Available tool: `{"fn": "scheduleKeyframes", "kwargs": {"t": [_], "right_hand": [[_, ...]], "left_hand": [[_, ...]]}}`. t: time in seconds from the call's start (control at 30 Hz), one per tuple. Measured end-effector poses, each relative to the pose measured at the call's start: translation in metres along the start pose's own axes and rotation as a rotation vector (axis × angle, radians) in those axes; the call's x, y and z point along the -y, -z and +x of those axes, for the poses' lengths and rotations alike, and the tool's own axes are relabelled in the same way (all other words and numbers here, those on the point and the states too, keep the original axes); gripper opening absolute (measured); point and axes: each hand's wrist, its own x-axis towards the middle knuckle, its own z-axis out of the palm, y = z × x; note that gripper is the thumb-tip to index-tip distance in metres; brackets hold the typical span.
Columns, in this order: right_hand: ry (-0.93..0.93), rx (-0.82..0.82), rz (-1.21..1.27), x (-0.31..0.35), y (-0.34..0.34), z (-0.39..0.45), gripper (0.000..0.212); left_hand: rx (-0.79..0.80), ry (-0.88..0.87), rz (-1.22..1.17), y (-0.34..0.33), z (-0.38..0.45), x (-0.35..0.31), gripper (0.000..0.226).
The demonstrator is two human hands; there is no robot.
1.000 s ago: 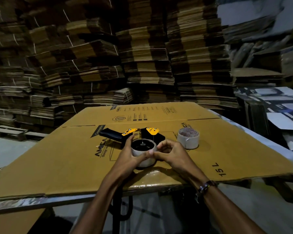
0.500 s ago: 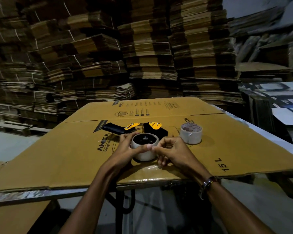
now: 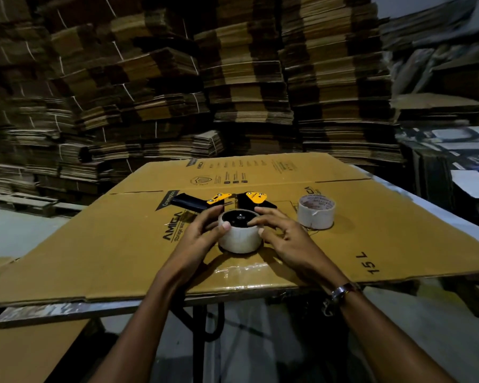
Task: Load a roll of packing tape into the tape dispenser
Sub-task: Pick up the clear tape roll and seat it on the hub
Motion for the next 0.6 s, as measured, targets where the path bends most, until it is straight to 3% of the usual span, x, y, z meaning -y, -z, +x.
{"fn": "scheduleKeyframes", "kwargs": {"t": [0.13,0.3,0.6], "right_hand": [[0.004,0.046,-0.024,0.001,-0.003,-0.001,0.022],[0.047,0.067,-0.077,0.004,-0.003,-0.001,0.022],[0.045,0.083,-0.091,-0.002,-0.001,0.003,0.022]], "left_hand": [[-0.167,-0.143,0.248,-0.005,-0.009,-0.003,0.041],[-0.089,-0.186,0.754,-0.024,-0.015,-0.005,0.098],[-0.076,-0.217,0.771,-0.016,-0.014,-0.006,0.09]]}}
